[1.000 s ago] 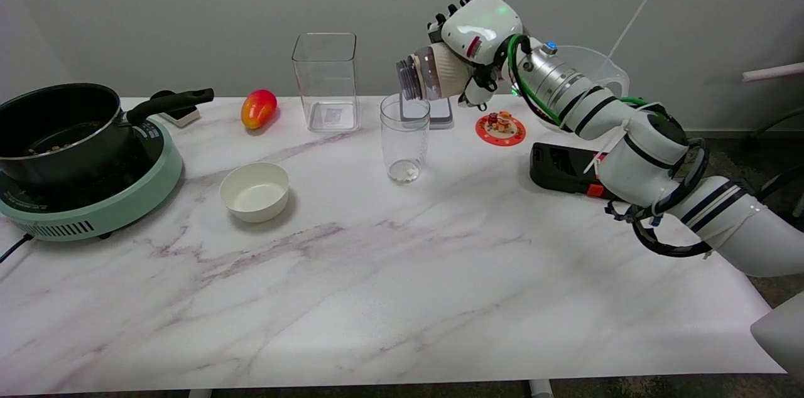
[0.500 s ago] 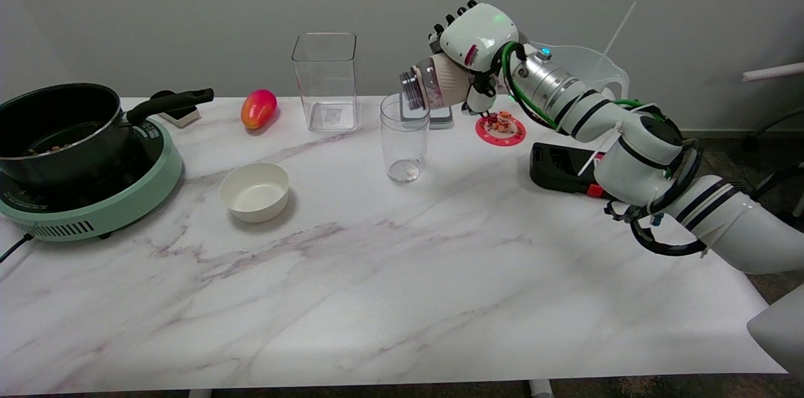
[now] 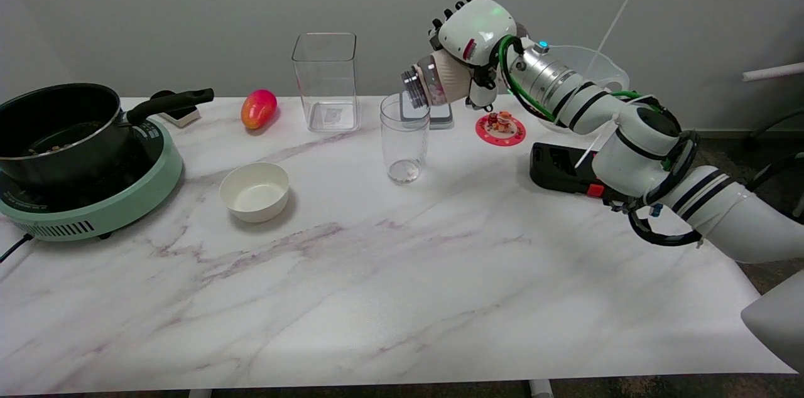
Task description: Pour the contents of the bottle into the measuring cup.
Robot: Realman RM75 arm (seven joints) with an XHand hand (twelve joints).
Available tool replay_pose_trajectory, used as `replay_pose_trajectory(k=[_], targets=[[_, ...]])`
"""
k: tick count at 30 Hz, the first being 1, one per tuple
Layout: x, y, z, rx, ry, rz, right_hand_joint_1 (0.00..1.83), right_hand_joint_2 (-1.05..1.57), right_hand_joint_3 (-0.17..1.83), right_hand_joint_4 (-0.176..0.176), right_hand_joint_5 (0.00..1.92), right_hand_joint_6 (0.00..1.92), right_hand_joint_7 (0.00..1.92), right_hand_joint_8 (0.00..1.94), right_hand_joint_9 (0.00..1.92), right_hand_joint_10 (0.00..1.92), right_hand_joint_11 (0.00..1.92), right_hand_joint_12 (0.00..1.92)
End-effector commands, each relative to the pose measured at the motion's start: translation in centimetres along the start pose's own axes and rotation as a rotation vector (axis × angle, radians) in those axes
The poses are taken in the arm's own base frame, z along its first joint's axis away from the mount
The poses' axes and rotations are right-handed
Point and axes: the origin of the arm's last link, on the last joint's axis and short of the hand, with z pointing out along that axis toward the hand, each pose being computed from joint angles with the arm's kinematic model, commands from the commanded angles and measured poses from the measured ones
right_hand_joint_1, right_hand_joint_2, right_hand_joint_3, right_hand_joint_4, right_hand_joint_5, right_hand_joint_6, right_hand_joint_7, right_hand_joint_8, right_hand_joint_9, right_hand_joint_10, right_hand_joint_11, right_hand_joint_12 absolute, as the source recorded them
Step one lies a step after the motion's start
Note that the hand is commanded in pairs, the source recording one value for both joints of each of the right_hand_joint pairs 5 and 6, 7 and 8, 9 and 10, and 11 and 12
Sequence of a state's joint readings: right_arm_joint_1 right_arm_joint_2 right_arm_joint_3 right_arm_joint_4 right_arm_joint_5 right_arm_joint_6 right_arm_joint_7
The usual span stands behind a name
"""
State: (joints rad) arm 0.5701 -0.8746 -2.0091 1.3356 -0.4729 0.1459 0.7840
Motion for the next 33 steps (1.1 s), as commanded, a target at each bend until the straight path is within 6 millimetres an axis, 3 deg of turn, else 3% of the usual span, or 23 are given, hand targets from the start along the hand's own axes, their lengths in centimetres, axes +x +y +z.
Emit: replay_pose_trajectory(k=[1, 33], targets=[[0.5, 0.5, 0.6, 0.002, 0.011, -0.022, 1.52, 0.32, 1.31, 0.000, 1.43, 1.43, 1.48, 1.48, 1.32, 1.32, 1.09, 1.09], [2.5, -0.5, 2.0, 0.054, 0.068, -0.114, 1.53, 0.31, 1.34, 0.000, 1.44, 1.44, 1.50, 1.50, 1.33, 1.33, 1.10, 1.10]])
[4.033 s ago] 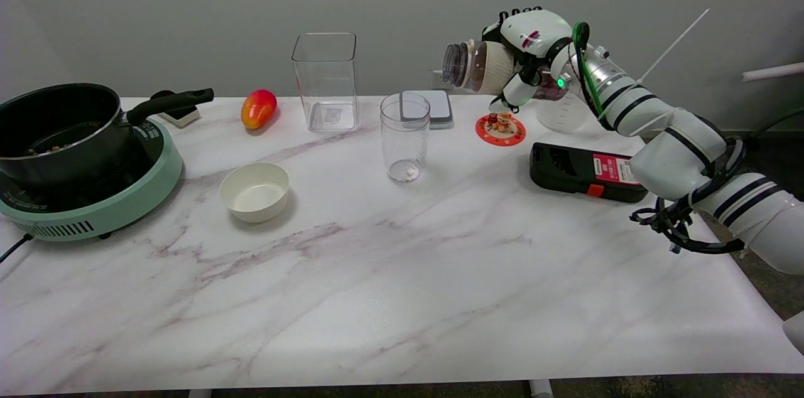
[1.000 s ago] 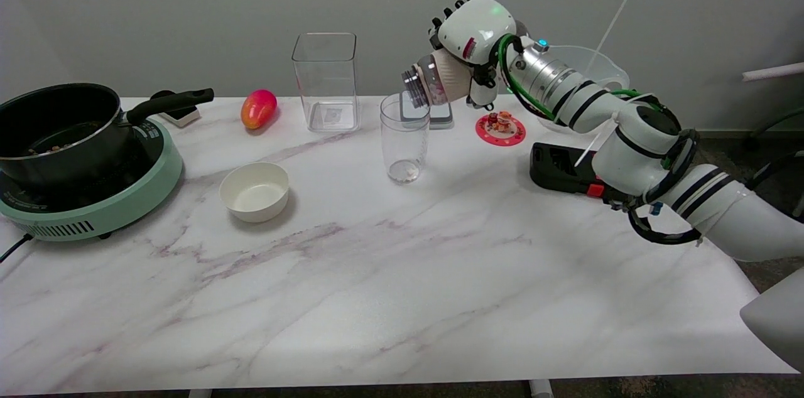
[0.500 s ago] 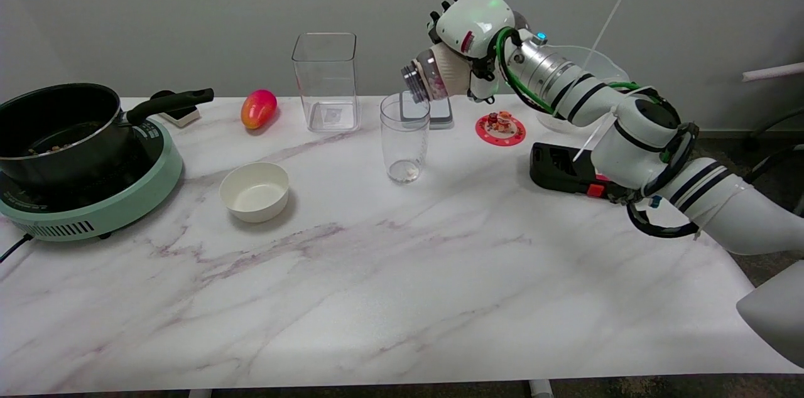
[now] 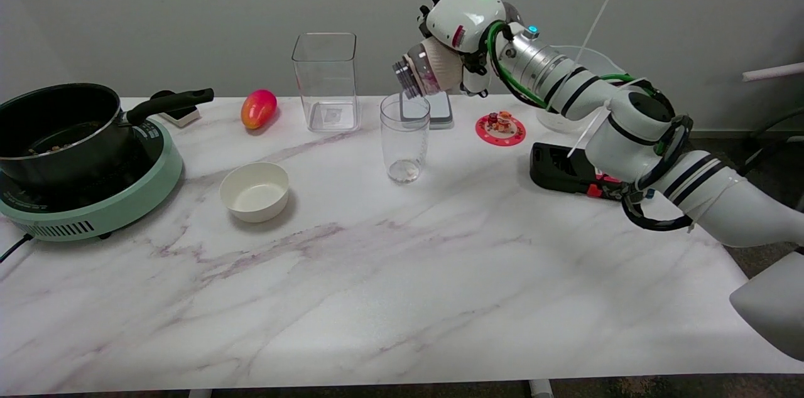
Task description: Pour the contents of the bottle into the measuring cup.
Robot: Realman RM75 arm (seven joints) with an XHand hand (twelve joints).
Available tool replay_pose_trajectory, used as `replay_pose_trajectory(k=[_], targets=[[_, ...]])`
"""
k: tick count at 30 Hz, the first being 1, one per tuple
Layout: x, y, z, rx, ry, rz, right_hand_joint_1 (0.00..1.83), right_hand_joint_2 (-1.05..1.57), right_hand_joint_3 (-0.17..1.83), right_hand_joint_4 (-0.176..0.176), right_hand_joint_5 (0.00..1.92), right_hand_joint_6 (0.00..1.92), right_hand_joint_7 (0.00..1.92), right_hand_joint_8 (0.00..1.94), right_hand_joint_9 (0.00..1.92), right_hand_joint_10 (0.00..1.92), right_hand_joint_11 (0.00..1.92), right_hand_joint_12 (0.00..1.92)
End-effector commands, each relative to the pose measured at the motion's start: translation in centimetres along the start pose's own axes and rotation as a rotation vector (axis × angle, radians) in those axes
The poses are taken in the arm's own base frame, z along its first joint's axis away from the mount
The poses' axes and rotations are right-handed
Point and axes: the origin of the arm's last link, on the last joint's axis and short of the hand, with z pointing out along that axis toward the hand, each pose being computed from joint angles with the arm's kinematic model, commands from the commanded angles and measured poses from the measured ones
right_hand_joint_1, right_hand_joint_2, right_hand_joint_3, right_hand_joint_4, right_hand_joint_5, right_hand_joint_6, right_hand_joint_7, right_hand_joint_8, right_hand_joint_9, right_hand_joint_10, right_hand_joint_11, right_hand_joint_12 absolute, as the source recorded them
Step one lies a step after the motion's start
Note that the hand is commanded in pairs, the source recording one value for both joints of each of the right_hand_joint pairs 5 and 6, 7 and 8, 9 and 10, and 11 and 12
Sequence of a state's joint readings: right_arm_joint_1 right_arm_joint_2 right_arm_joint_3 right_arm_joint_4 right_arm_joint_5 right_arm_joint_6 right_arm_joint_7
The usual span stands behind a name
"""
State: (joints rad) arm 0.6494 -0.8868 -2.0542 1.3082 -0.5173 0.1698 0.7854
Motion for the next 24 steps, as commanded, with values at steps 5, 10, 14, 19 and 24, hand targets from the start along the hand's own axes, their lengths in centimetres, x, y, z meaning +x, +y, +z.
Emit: replay_pose_trajectory(k=[5, 10, 14, 19, 24], targets=[[0.74, -0.42, 0.48, 0.035, 0.022, -0.078, 1.53, 0.31, 1.34, 0.000, 1.45, 1.45, 1.50, 1.50, 1.33, 1.33, 1.10, 1.10], [0.72, -0.14, 0.35, 0.036, 0.020, -0.099, 1.53, 0.31, 1.33, 0.000, 1.45, 1.45, 1.50, 1.50, 1.33, 1.33, 1.10, 1.10], [0.70, -0.23, 0.25, 0.045, 0.018, -0.146, 1.53, 0.32, 1.33, 0.000, 1.45, 1.45, 1.50, 1.50, 1.33, 1.33, 1.10, 1.10], [0.60, -0.34, 0.16, 0.044, 0.015, -0.145, 1.53, 0.33, 1.32, 0.000, 1.46, 1.46, 1.50, 1.50, 1.33, 1.33, 1.11, 1.11], [0.62, -0.30, 0.09, 0.043, 0.016, -0.143, 1.53, 0.33, 1.31, 0.000, 1.47, 1.47, 1.50, 1.50, 1.33, 1.33, 1.11, 1.11]])
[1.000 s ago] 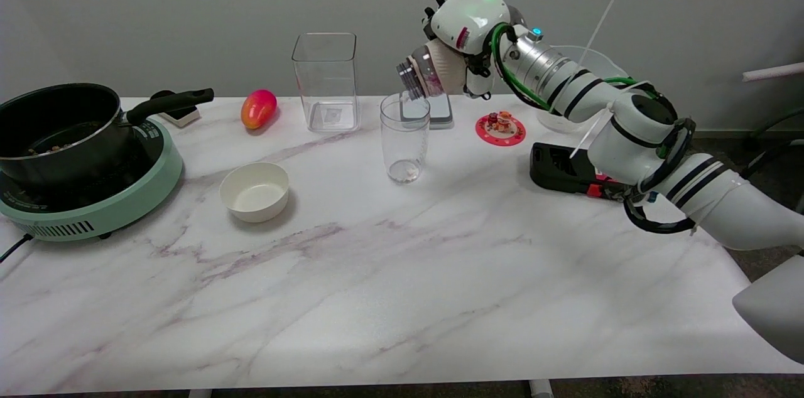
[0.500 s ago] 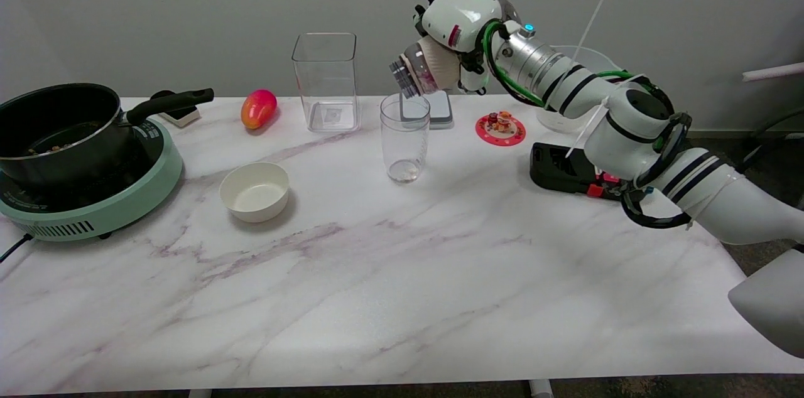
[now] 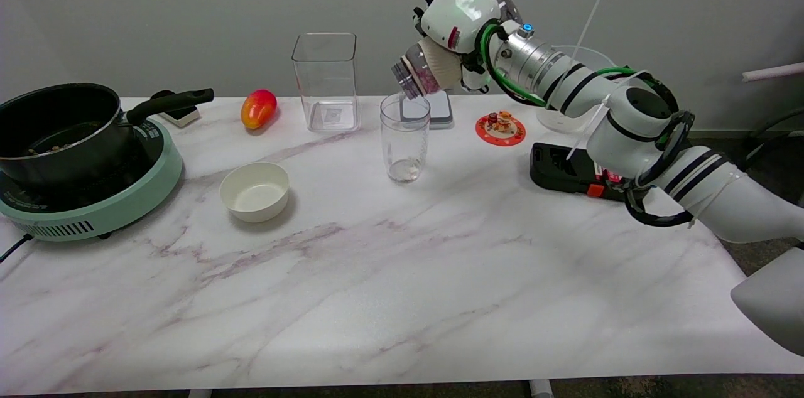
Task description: Pour the contents of the bottle into the measuring cup.
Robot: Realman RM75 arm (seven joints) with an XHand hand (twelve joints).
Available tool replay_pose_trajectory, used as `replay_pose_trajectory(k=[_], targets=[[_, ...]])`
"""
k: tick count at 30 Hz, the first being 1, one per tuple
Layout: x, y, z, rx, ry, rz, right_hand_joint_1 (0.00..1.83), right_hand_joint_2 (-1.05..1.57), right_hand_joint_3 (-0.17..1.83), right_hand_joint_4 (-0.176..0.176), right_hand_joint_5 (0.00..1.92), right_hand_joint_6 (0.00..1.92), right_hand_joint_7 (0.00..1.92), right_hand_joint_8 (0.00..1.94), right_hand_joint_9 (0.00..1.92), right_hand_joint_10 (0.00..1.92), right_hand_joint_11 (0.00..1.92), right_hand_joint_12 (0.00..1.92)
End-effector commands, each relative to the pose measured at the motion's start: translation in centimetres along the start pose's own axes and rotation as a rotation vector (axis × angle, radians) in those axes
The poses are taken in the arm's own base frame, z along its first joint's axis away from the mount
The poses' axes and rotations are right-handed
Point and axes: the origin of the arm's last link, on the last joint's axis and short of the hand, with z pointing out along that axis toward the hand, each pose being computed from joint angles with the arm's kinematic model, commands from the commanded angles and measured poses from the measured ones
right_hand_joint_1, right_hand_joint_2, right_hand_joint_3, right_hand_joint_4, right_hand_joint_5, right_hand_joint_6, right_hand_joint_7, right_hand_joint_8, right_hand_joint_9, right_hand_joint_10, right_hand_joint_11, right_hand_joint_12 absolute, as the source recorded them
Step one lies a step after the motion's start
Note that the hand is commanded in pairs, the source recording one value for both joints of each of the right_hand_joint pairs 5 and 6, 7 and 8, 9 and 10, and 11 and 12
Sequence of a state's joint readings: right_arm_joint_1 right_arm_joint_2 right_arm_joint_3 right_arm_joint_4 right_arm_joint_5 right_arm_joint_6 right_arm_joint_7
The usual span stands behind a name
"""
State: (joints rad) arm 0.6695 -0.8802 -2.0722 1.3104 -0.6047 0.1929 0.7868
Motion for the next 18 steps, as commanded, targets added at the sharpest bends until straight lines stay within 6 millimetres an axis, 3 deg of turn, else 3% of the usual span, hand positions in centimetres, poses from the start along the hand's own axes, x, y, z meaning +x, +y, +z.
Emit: replay_pose_trajectory(k=[1, 18], targets=[[0.05, 0.01, -0.16, 0.011, 0.001, -0.047, 1.53, 0.33, 1.31, 0.000, 1.47, 1.47, 1.50, 1.50, 1.33, 1.33, 1.11, 1.11], [0.46, 0.54, 0.23, 0.016, 0.012, -0.101, 1.53, 0.33, 1.31, 0.000, 1.45, 1.45, 1.50, 1.50, 1.33, 1.33, 1.10, 1.10]])
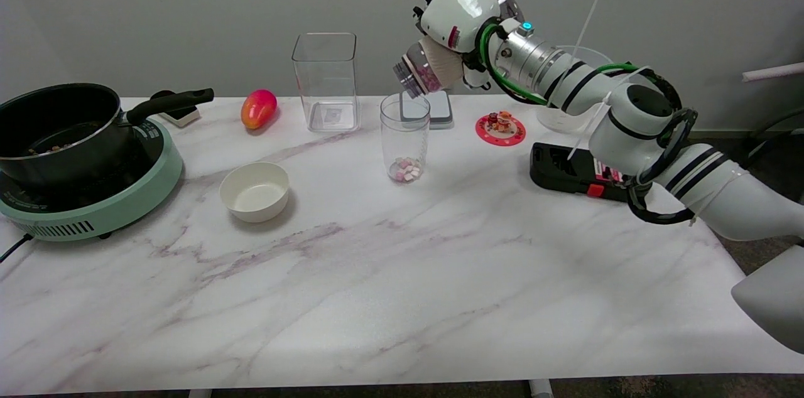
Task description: Pour the contents of the bottle into the measuring cup.
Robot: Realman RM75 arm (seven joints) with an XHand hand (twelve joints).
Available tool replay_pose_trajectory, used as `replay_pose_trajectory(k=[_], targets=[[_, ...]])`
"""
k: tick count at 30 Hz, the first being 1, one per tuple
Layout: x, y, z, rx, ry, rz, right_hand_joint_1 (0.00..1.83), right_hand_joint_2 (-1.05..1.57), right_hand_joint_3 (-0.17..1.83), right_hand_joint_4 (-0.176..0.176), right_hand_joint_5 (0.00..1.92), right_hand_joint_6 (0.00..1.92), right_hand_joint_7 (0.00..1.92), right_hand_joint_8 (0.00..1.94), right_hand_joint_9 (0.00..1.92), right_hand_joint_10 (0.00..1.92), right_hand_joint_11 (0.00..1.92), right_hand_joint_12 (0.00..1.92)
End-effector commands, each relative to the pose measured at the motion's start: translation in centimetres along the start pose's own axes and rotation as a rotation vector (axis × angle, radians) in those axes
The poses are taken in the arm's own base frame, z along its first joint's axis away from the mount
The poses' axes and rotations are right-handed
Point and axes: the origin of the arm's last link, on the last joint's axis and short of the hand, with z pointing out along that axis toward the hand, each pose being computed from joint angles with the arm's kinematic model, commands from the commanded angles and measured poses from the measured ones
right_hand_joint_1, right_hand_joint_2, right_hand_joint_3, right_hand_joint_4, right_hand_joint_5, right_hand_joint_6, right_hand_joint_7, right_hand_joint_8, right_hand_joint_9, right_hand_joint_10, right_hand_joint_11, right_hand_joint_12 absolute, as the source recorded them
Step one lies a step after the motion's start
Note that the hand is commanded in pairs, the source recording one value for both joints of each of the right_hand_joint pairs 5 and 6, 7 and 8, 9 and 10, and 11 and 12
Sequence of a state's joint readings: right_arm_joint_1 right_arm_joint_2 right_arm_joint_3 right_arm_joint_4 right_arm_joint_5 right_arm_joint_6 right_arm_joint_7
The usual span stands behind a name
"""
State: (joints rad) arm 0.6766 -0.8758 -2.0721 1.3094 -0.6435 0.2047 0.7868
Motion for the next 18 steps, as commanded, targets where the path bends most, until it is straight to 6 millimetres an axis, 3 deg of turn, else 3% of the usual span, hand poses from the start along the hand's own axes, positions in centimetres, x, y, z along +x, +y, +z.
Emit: replay_pose_trajectory(k=[1, 18], targets=[[0.31, 0.42, 0.20, 0.006, 0.008, -0.058, 1.53, 0.33, 1.31, 0.000, 1.45, 1.45, 1.50, 1.50, 1.33, 1.33, 1.10, 1.10], [0.30, -0.48, 0.21, 0.054, 0.014, -0.111, 1.52, 0.34, 1.29, 0.000, 1.45, 1.45, 1.50, 1.50, 1.33, 1.33, 1.10, 1.10]])
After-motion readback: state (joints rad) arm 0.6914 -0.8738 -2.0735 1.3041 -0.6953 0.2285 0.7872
